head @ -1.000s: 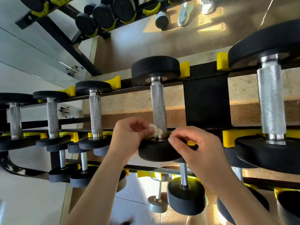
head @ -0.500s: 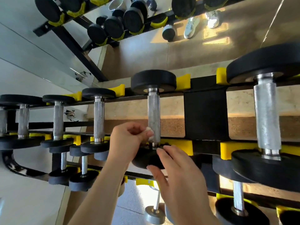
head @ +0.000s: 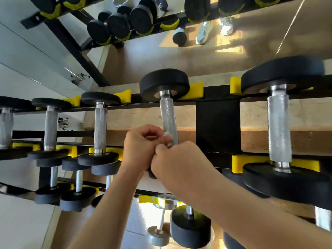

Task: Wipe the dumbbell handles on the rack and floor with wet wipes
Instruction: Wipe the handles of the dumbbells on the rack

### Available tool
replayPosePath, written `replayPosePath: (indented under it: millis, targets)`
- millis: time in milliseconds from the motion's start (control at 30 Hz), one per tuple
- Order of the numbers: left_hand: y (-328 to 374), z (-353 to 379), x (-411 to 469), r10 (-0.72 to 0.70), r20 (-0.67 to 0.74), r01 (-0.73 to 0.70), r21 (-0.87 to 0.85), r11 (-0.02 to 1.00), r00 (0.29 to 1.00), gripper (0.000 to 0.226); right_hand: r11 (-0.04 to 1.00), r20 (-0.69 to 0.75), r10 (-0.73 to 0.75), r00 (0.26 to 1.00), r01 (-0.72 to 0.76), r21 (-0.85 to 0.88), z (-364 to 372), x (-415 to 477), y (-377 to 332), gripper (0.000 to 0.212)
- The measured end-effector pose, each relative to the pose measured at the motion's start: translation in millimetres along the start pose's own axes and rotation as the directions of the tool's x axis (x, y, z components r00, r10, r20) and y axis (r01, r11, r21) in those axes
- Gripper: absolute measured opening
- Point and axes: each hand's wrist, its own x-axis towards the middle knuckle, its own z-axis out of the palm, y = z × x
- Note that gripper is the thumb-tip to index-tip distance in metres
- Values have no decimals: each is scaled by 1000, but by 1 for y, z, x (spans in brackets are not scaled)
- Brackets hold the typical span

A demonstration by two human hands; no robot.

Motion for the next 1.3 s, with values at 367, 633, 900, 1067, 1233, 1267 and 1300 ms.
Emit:
replayPosePath:
  millis: [367, 633, 900, 1067, 1233, 1267, 1300]
  targets:
    - [11, -5, 12, 217, 93, -236, 453, 860, 972, 17, 893, -177, 388, 904, -322, 314, 50, -6, -38, 26]
    - [-5, -2, 1, 290, 127, -316, 437, 842, 949, 23, 180, 50, 659, 750, -223, 958, 22, -30, 7, 13]
    - [22, 12, 32, 329, -141, -287, 253, 924, 934, 17, 79, 182, 720, 670, -339, 938, 34, -23, -1, 34]
    - [2, -5, 4, 276, 132, -305, 366, 879, 952, 27, -41, 239, 721, 650, -305, 951, 36, -20, 3, 26]
    - [20, 13, 36, 504, -54, -439, 415, 797, 862, 9, 1, 298, 615, 730, -379, 926, 40, -20, 5, 43]
    - [21, 15, 38, 526, -53, -457, 429, 779, 849, 10, 87, 311, 538, 784, -419, 904, 42, -24, 3, 61]
    - [18, 14, 37, 554, -7, -492, 451, 745, 832, 11, 197, 311, 471, 825, -442, 875, 44, -30, 0, 76]
